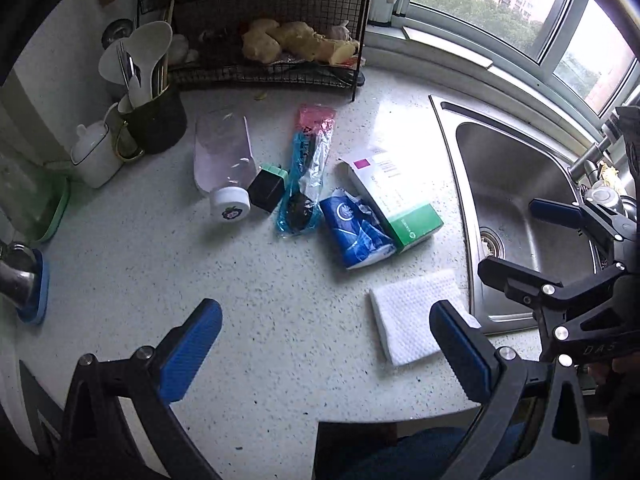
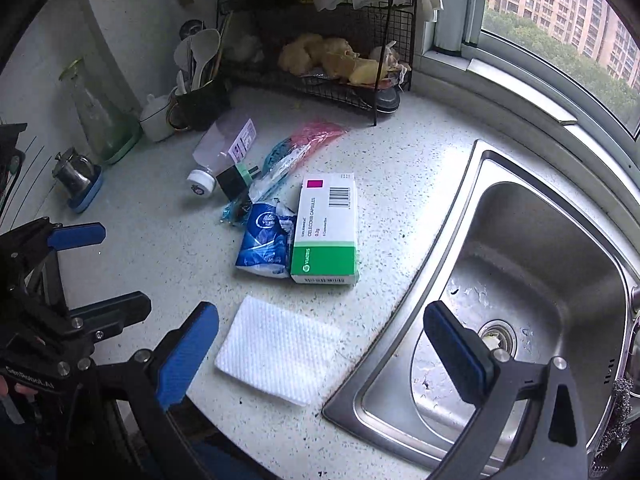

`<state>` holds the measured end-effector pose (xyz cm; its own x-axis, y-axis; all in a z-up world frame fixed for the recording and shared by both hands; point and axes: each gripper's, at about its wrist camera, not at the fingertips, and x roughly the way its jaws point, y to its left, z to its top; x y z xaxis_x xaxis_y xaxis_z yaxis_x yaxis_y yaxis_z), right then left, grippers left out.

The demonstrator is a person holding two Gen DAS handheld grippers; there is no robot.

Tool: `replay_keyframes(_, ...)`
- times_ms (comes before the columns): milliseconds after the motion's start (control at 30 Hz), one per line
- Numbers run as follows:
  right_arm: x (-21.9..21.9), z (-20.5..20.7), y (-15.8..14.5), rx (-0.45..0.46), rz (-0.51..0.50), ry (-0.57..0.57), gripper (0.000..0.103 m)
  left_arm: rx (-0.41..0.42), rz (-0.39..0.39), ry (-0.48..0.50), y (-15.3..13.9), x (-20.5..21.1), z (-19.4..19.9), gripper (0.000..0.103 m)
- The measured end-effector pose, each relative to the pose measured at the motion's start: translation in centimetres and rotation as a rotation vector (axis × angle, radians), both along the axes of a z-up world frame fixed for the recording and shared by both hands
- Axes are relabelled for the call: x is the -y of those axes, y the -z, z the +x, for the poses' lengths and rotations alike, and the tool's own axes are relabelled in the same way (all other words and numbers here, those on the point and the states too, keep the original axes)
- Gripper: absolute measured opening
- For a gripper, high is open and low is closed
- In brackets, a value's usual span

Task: Collect trash
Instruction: 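Grasp the white CELECOXIB box with the right gripper and lift it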

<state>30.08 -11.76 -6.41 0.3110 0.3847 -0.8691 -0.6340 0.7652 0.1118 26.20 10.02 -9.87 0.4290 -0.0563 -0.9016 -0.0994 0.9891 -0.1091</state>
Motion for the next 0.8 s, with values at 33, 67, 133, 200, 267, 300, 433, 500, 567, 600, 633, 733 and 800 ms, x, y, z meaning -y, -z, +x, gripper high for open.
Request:
replay_keyframes(33, -0.4, 0.6, 0.2, -0.004, -0.002, -0.003, 0.102, -0.006, -0.009, 0.002, 0.3, -0.4, 0.6, 0.103)
replay_keyframes(67, -1.0, 1.2, 0.5, -0.006, -0.012, -0.003, 0.102, -0.014, -0.017, 0.004, 0.7, -1.0, 1.3, 0.103)
replay_keyframes(133, -1.7, 2.2, 1.0, -0.015, -0.033, 0.0, 0.102, -0.028, -0.029, 0.008, 1.3, -1.7, 2.4, 0.103)
replay_keyframes(200, -2.6, 3.3, 1.6, -0.031, -0.052, 0.0, 0.102, -0.047, -0.035, 0.012, 2.0, -2.3, 3.5, 0.103)
replay_keyframes(267, -3.2, 4.1, 2.3, -0.043, -0.076, -0.003, 0.102, -0.062, -0.034, 0.017, 2.6, -2.8, 4.4, 0.103)
replay_keyframes(300, -3.6, 4.5, 2.7, -0.05, -0.087, -0.009, 0.102, -0.07, -0.033, 0.02, 3.0, -3.0, 4.8, 0.103)
replay_keyframes(433, -4.8, 5.9, 4.2, -0.069, -0.134, -0.022, 0.102, -0.094, -0.046, 0.029, 4.2, -3.9, 6.0, 0.103)
replay_keyframes(500, -5.3, 6.5, 5.0, -0.071, -0.157, -0.021, 0.102, -0.103, -0.05, 0.03, 4.6, -4.2, 6.4, 0.103)
replay_keyframes(567, -5.7, 6.7, 5.5, -0.054, -0.188, -0.016, 0.102, -0.109, -0.059, 0.029, 5.0, -4.5, 6.7, 0.103)
replay_keyframes(600, -5.9, 6.7, 5.7, -0.049, -0.203, -0.019, 0.1, -0.112, -0.062, 0.028, 5.1, -4.6, 6.8, 0.103)
replay_keyframes(633, -6.0, 6.7, 5.9, -0.048, -0.217, -0.018, 0.095, -0.114, -0.065, 0.028, 5.2, -4.6, 6.9, 0.103)
replay_keyframes(733, -6.1, 7.1, 6.4, -0.069, -0.23, -0.006, 0.092, -0.118, -0.059, 0.032, 5.4, -4.8, 7.1, 0.103)
replay_keyframes(800, -6.1, 7.4, 6.5, -0.089, -0.22, -0.004, 0.092, -0.116, -0.061, 0.032, 5.4, -5.1, 7.0, 0.103)
